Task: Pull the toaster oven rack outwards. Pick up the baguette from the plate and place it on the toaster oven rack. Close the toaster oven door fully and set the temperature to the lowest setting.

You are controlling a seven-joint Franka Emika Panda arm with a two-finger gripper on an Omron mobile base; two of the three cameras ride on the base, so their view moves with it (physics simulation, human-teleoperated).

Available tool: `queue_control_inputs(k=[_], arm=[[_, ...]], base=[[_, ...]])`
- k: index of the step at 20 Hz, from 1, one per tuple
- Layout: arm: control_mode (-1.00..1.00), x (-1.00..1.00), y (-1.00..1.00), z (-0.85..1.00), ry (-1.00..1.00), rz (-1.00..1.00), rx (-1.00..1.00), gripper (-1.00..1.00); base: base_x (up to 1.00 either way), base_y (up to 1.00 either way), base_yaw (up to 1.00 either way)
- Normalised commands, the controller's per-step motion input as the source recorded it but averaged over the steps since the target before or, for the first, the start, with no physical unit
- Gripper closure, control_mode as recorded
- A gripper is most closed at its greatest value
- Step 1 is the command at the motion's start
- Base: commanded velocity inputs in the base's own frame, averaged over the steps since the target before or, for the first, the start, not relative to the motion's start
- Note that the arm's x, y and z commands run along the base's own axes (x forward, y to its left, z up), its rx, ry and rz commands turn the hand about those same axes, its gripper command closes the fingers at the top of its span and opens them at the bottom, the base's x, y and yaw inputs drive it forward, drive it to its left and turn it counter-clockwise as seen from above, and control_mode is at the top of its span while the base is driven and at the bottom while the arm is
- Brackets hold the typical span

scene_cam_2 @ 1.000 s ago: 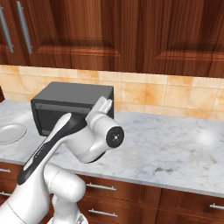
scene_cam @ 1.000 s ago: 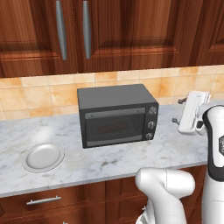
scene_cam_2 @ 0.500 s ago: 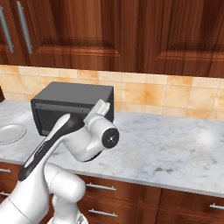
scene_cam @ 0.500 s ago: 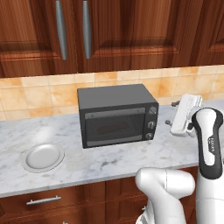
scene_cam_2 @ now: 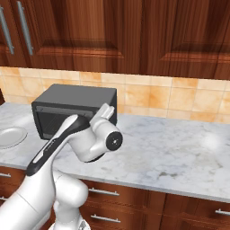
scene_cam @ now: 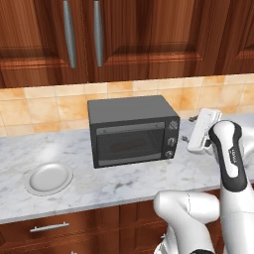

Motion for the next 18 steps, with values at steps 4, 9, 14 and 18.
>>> queue_control_inputs(k=[4, 9, 14, 18], arm=[[-1.0, 0.28, 0.0, -0.09, -0.01, 0.0, 0.02, -1.0], [-1.0, 0.23, 0.0, -0.09, -0.04, 0.0, 0.01, -1.0], [-1.0, 0.09, 0.0, -0.05, -0.07, -0.02, 0.01, -1.0], [-1.0, 0.01, 0.0, 0.0, -0.05, -0.06, 0.01, -1.0]], base=[[0.0, 0.0, 0.0], [0.0, 0.0, 0.0], [0.0, 0.0, 0.0], [0.0, 0.0, 0.0]])
